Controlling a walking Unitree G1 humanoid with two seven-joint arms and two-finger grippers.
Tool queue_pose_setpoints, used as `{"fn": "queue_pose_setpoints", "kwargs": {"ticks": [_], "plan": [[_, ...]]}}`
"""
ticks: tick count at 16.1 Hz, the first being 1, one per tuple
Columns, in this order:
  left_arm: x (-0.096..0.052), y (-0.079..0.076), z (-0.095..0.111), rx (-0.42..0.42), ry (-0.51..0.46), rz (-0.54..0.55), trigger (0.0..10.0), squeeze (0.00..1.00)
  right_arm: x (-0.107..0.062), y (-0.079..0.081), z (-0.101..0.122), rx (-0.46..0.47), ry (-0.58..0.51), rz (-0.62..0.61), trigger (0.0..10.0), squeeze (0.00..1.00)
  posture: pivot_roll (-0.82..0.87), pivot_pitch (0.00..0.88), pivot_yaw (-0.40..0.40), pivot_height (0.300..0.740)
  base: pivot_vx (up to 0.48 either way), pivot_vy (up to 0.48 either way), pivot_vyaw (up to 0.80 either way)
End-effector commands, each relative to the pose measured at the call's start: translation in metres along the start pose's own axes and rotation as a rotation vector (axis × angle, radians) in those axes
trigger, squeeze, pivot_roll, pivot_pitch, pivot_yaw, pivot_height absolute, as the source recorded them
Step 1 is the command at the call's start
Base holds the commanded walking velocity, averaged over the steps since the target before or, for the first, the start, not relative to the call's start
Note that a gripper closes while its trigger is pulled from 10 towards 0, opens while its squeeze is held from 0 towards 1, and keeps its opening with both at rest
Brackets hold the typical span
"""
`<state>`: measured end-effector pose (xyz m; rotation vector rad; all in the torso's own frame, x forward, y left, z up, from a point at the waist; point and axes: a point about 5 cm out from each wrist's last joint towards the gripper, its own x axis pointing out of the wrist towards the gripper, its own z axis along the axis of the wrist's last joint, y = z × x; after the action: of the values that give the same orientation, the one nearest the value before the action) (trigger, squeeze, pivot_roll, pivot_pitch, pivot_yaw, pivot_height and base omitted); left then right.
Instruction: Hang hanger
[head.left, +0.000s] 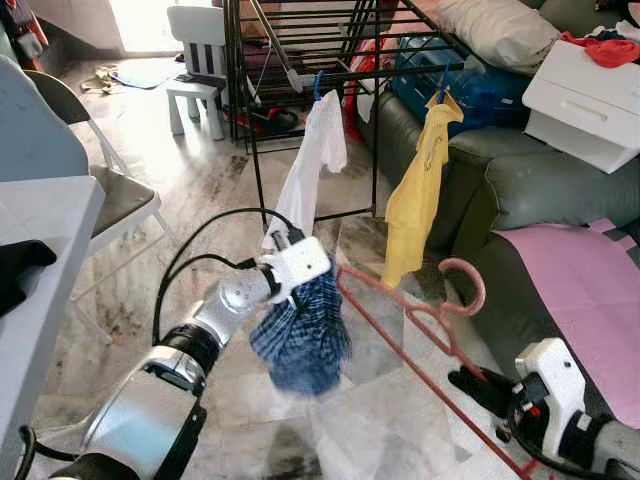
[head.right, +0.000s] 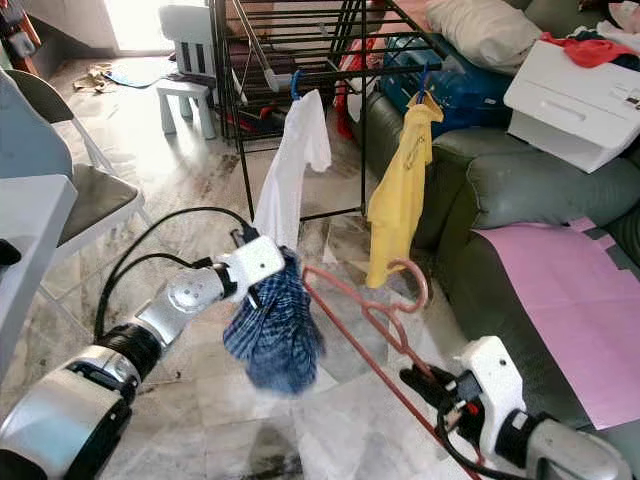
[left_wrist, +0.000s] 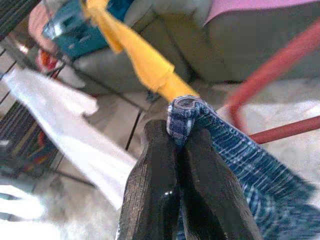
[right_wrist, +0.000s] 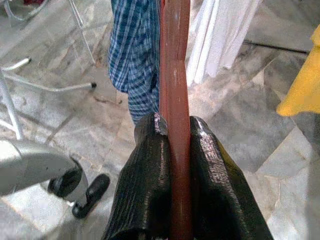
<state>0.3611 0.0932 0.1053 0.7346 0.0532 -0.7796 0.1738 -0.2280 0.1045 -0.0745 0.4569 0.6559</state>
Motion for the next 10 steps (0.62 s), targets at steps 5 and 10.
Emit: {"fn": "queue_pose_setpoints", "kwargs": {"ticks": [5, 10], "plan": [[-0.002, 0.023, 0.006, 0.040, 0.010, 0.078, 10.0, 0.00, -0.005, 0.012, -0.005, -0.014, 0.057, 0.081, 10.0, 0.00, 0.03, 0.000, -0.060, 0.740, 0.000, 0.000, 0.00], [-0.003, 0.029, 0.013, 0.033, -0.034, 0.082, 10.0, 0.00, -0.004, 0.011, -0.010, -0.018, 0.088, 0.086, 10.0, 0.00, 0.03, 0.000, -0.064, 0.740, 0.000, 0.000, 0.00]]}}
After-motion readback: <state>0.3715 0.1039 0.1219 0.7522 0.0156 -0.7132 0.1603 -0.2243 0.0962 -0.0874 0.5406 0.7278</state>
